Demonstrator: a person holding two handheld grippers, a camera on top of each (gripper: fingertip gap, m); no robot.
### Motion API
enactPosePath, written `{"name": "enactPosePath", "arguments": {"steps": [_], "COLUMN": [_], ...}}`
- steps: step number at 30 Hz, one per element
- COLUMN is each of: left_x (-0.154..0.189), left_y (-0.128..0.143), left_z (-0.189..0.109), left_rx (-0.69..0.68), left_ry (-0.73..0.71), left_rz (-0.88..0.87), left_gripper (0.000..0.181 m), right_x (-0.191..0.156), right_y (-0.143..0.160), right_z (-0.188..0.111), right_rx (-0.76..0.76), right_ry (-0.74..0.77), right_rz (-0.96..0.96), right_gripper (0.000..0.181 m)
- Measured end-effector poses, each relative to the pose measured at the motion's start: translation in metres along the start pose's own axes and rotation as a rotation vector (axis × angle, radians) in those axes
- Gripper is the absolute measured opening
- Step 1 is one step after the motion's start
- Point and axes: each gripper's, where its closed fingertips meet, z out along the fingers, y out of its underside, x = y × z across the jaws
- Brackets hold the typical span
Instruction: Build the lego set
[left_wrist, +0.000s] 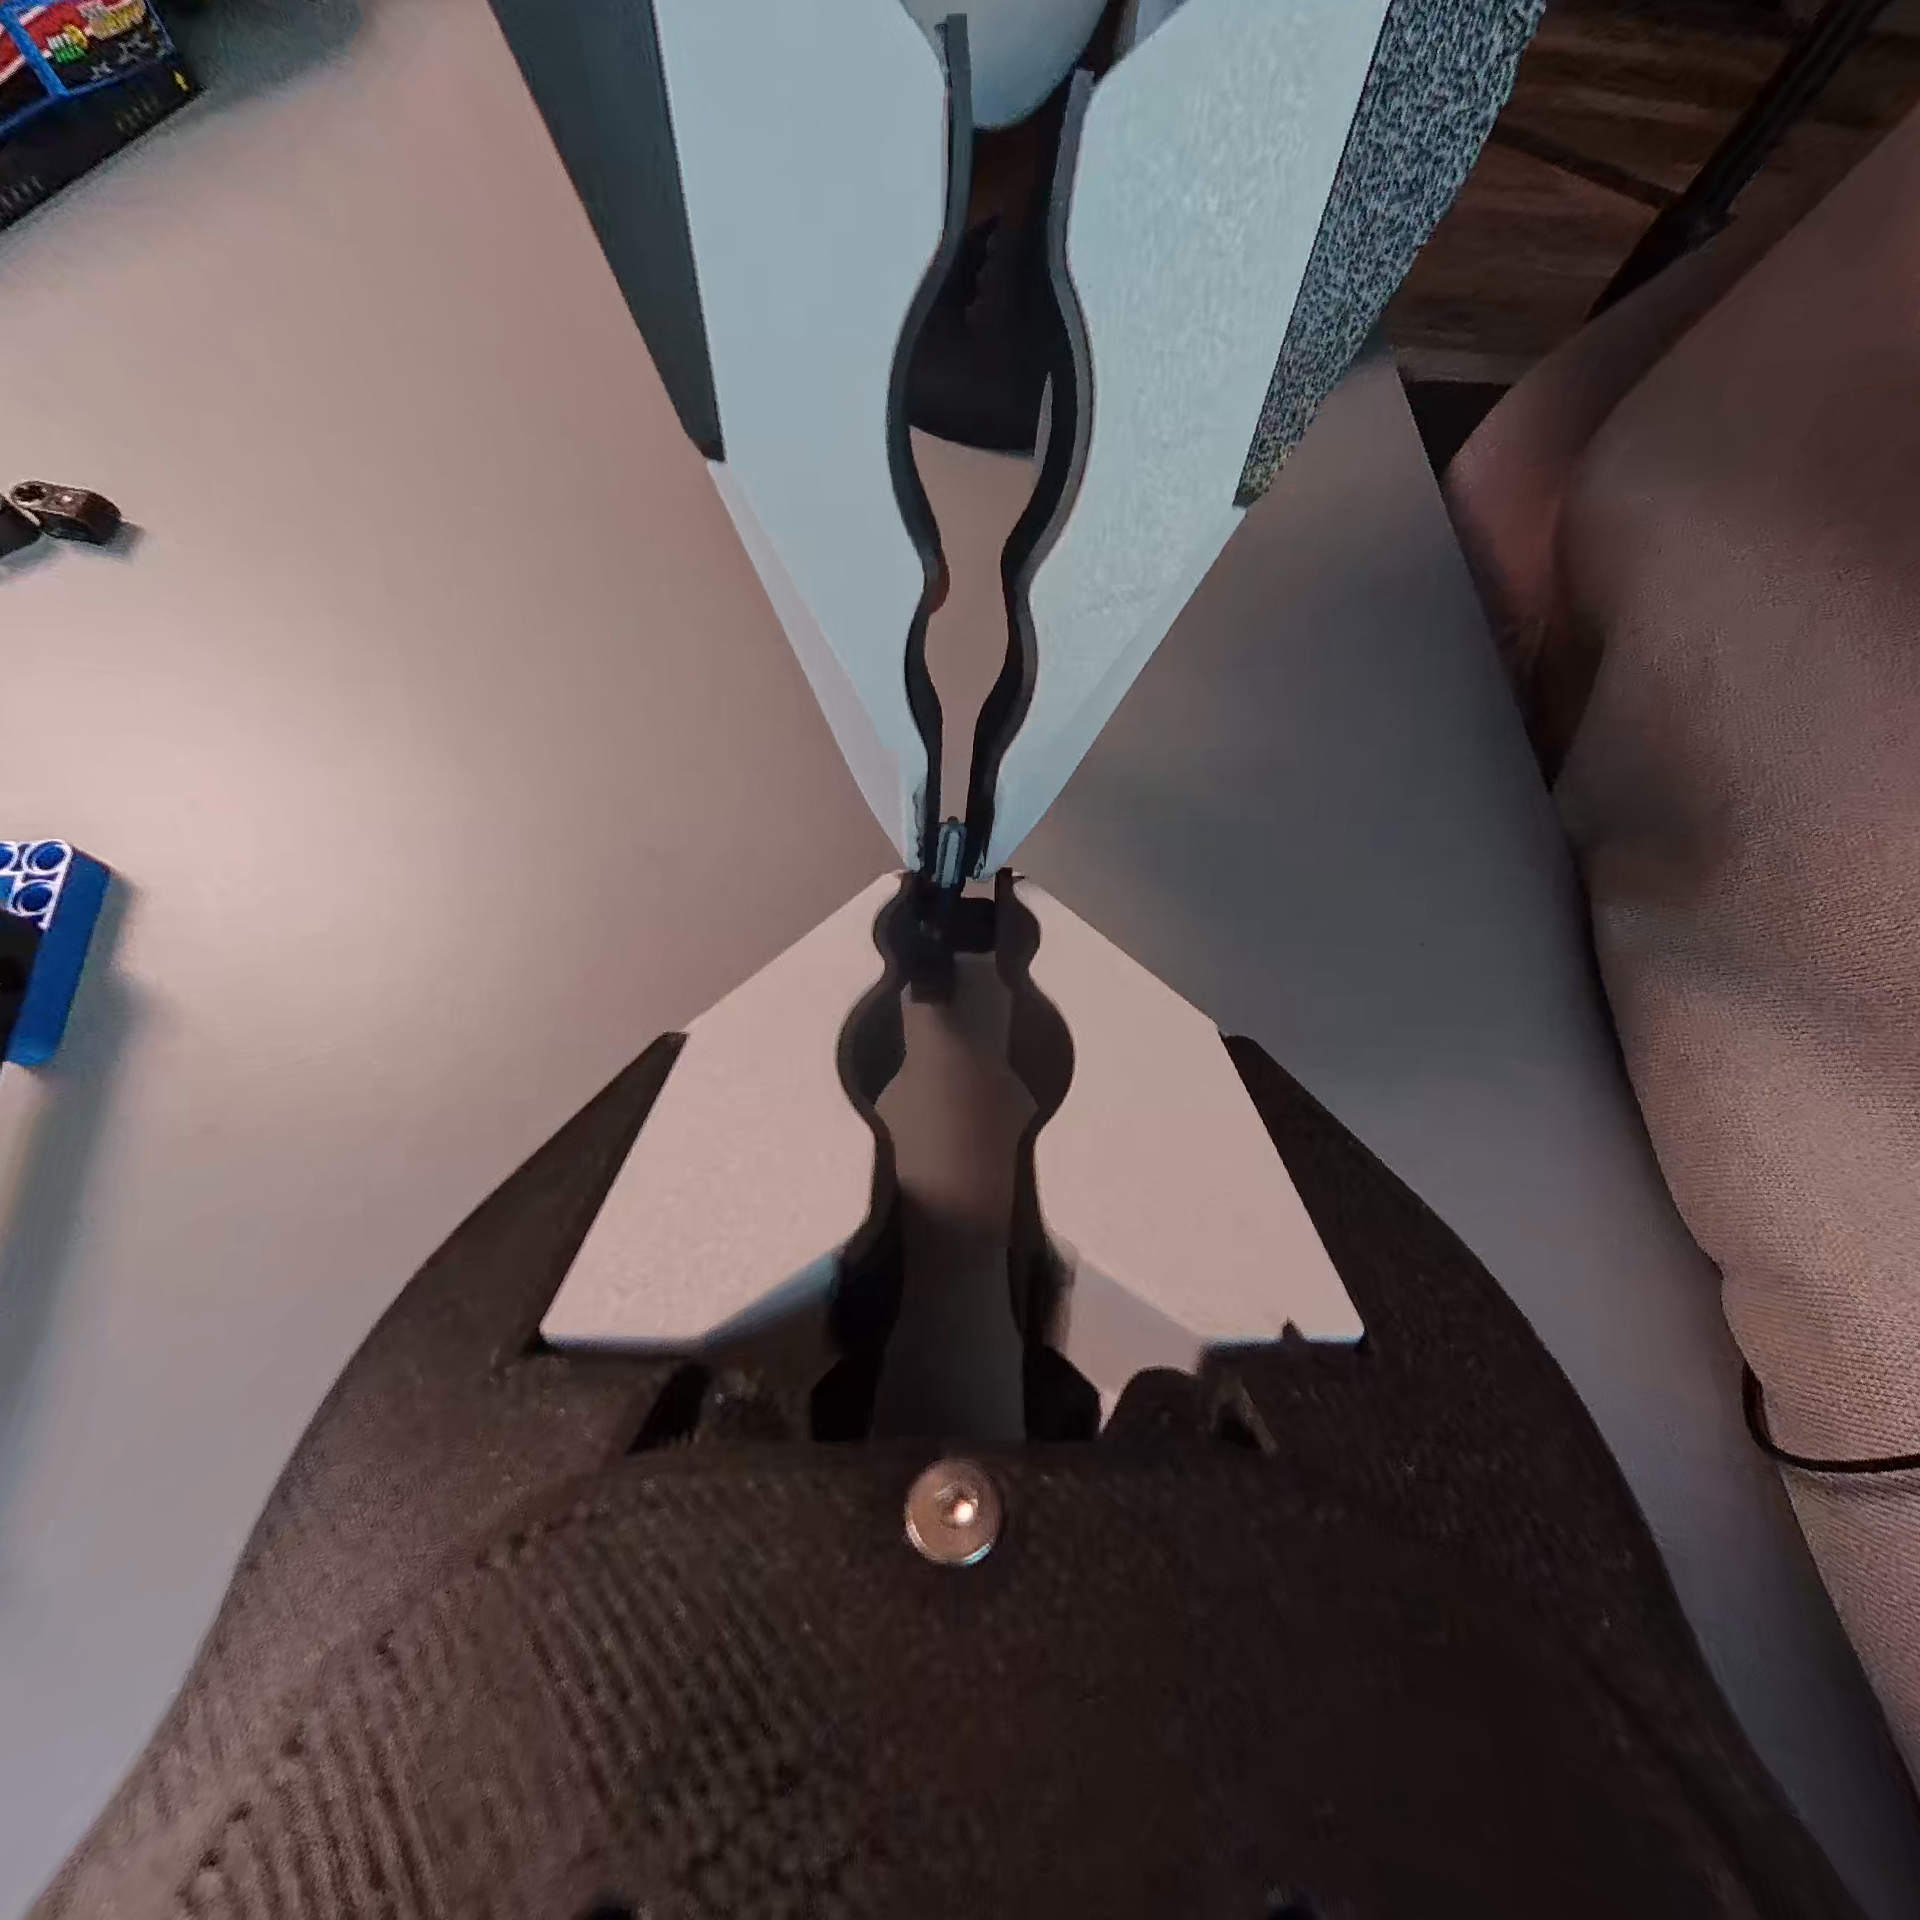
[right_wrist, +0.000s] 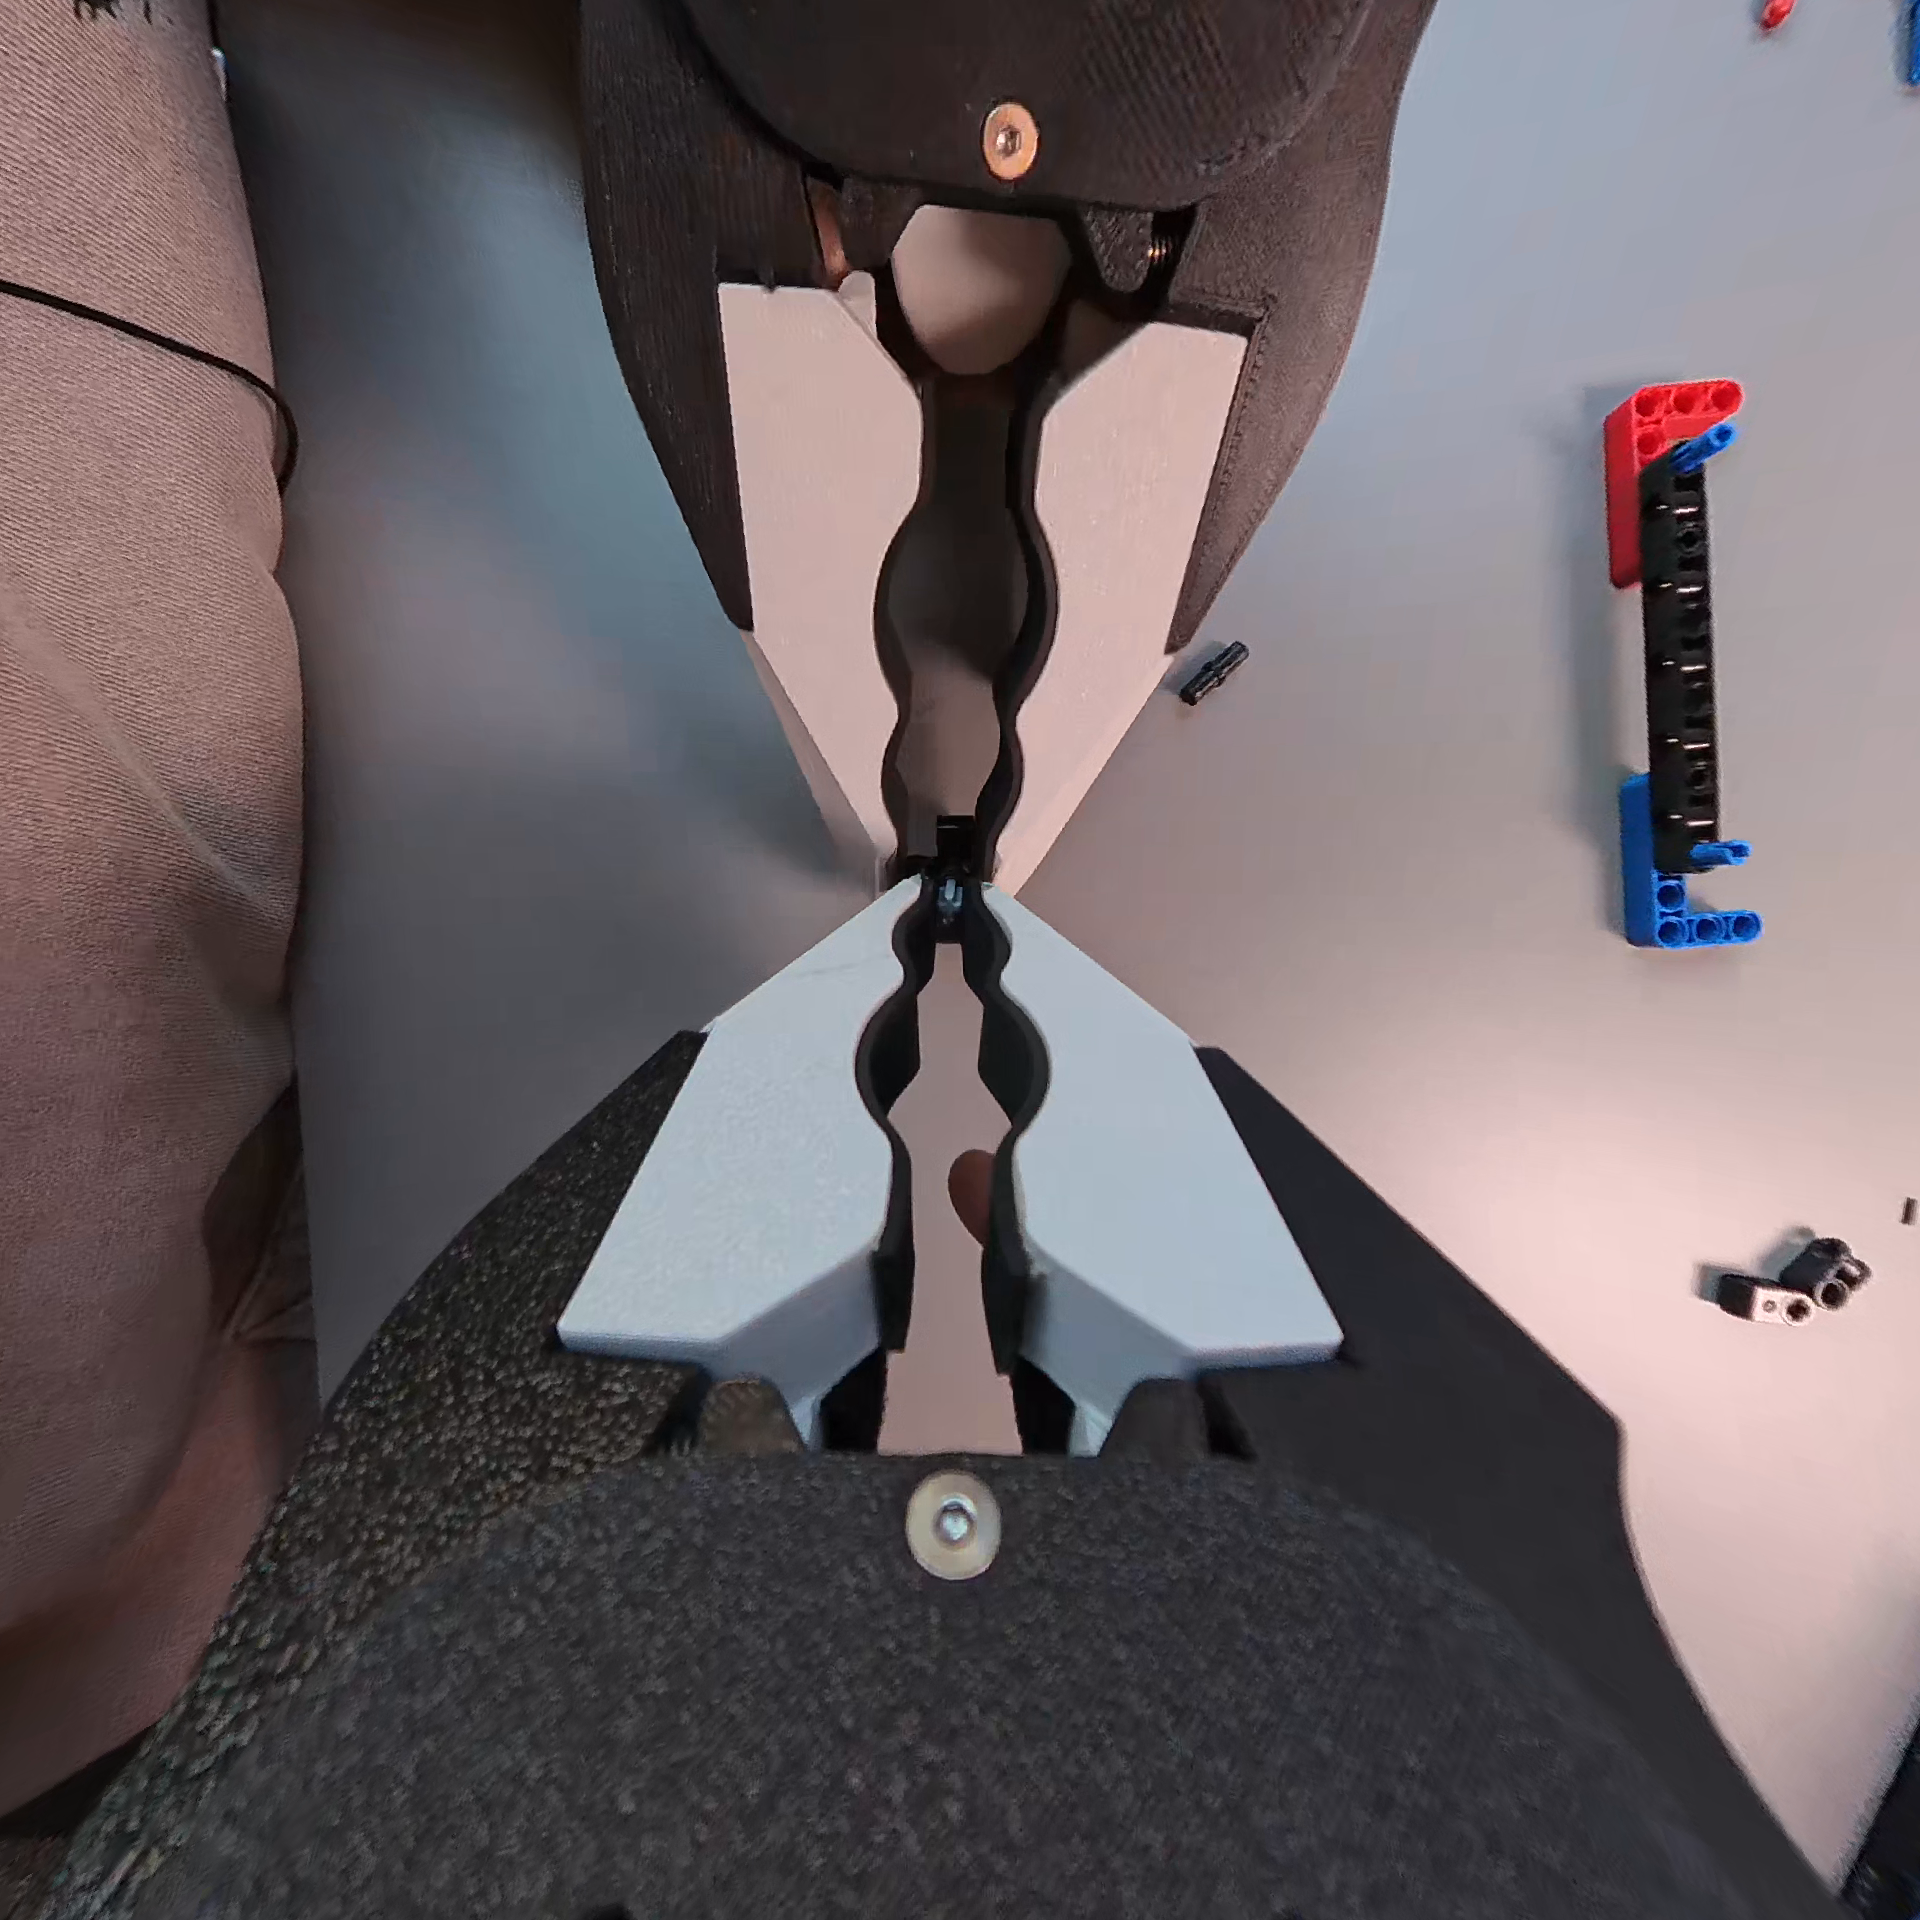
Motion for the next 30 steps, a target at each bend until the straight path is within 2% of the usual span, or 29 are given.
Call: {"name": "enactPosePath", "arguments": {"steps": [16, 19, 21, 23, 30], "left_x": [0.0, -0.002, -0.002, -0.002, -0.004], "left_y": [0.003, 0.009, 0.002, -0.008, -0.003], "left_z": [-0.001, -0.005, -0.01, -0.013, -0.009], "left_rx": [-0.008, -0.03, 0.021, 0.074, 0.049], "left_ry": [0.027, 0.018, 0.016, 0.009, -0.027], "left_rz": [-0.028, -0.013, -0.034, -0.039, 0.031], "left_gripper": [0.013, 0.02, 0.021, 0.018, 0.005], "right_x": [0.0, 0.001, 0.001, 0.002, 0.002], "right_y": [-0.001, 0.0, -0.001, -0.003, -0.001], "right_z": [0.001, 0.002, 0.003, 0.003, 0.0], "right_rx": [-0.028, -0.054, -0.057, -0.052, -0.061], "right_ry": [-0.044, -0.035, -0.035, -0.034, -0.04], "right_rz": [0.045, 0.037, 0.037, 0.046, 0.019], "right_gripper": [0.003, 0.003, 0.003, 0.003, 0.002]}}
